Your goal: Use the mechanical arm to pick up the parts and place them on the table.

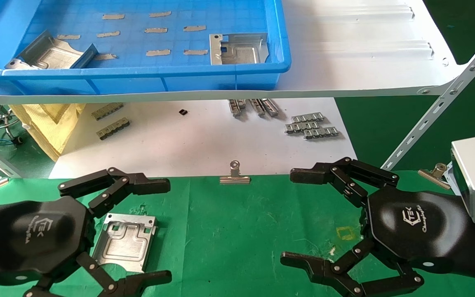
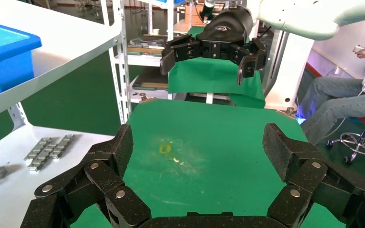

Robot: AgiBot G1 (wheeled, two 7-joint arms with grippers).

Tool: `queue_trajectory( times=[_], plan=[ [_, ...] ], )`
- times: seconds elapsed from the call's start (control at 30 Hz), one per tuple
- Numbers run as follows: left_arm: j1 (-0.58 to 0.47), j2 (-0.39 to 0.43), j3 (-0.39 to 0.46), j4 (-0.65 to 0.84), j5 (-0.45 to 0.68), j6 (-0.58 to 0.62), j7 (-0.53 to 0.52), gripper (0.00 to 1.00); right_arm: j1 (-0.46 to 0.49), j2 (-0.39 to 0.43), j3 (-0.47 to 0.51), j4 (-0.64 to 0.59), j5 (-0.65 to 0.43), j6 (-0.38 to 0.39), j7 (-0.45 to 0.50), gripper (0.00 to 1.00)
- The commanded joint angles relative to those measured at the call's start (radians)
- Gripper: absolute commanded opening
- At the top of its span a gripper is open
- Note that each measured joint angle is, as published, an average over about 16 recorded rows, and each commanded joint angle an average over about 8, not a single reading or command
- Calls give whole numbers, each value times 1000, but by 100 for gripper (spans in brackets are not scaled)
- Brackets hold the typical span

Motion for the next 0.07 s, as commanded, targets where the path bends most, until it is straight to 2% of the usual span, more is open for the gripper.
queue_trajectory(
  times=[0.03, 0.07],
  plan=[
    [-2, 1, 2, 5, 1, 0, 2, 100, 0, 0, 0, 0, 0, 0, 0, 100],
    [-2, 1, 2, 5, 1, 0, 2, 100, 0, 0, 0, 0, 0, 0, 0, 100]
  ],
)
